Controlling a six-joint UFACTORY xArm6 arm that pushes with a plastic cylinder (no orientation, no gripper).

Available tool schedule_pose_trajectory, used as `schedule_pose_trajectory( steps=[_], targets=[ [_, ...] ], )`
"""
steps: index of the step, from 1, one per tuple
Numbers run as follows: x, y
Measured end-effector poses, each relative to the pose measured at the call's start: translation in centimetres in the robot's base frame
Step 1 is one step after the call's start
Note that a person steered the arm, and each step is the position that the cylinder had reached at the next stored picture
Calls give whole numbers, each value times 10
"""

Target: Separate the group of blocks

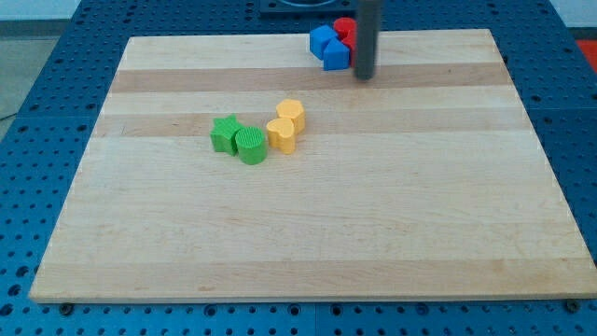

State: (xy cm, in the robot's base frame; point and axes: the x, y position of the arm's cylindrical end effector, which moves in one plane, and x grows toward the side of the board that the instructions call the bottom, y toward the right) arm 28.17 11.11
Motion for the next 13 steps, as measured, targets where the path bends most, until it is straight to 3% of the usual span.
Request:
schedule_pose_trajectory(
  steps=[1,3,5,7,9,11,12,13],
  targets=[
    [-10,71],
    [-59,105],
    [-54,47],
    [-52,45],
    [-18,-20],
    [-52,59],
    [-56,10],
    [-49,-74]
  ],
)
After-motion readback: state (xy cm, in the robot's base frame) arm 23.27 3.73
